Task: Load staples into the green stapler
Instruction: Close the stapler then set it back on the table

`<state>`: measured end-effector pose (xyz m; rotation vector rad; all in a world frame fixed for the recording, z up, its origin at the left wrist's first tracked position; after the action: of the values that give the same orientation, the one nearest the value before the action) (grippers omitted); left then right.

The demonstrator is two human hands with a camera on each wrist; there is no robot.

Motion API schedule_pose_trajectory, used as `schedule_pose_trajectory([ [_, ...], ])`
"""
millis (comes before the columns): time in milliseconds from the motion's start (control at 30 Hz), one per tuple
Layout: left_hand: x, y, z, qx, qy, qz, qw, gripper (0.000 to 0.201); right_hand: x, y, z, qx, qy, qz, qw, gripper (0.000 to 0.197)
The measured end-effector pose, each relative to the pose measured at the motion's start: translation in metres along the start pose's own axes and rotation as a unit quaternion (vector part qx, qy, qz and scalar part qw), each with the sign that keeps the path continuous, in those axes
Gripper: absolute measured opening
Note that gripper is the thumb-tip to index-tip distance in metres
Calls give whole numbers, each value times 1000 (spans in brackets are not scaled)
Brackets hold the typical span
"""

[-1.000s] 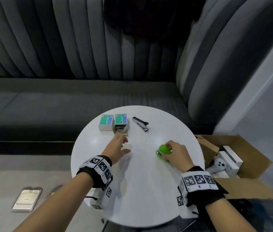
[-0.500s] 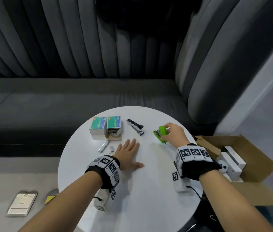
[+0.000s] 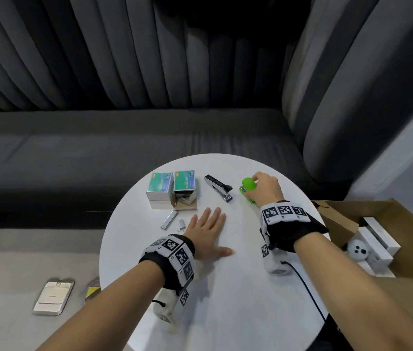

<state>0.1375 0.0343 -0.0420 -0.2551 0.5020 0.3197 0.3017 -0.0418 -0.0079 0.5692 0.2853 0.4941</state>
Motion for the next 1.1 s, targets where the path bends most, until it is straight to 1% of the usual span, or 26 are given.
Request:
schedule_pose_trajectory([
  [200,-1,0,1,1,0,-2,1000,90,-3,1,-7,42,-19,-10,999,44],
  [433,0,0,0,-1,2,-5,1000,90,-2,2,-13,59,-6,-4,998,43],
  [700,3,-1,-1,4,7,8,1000,91,-9,-2,-12,64,19,-5,998,49],
  [900,0,-3,1,-6,-3,14,1000,91,-24,-7,-3,46,44,-5,998,61],
  [1100,-9,-3,2,-25,3,16,1000,97,-56,-17,4,7,62,1,998,67],
])
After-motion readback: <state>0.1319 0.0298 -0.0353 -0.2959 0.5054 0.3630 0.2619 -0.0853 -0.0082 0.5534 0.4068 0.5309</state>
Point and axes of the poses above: each hand's wrist, its own x-axis towards the middle knuckle, its own z-axis out of the back of the hand, y = z × x, the point moved 2 cm from there along x, towards the middle knuckle, and after that the axes turned 5 degrees about z, right-handed, at the moved point
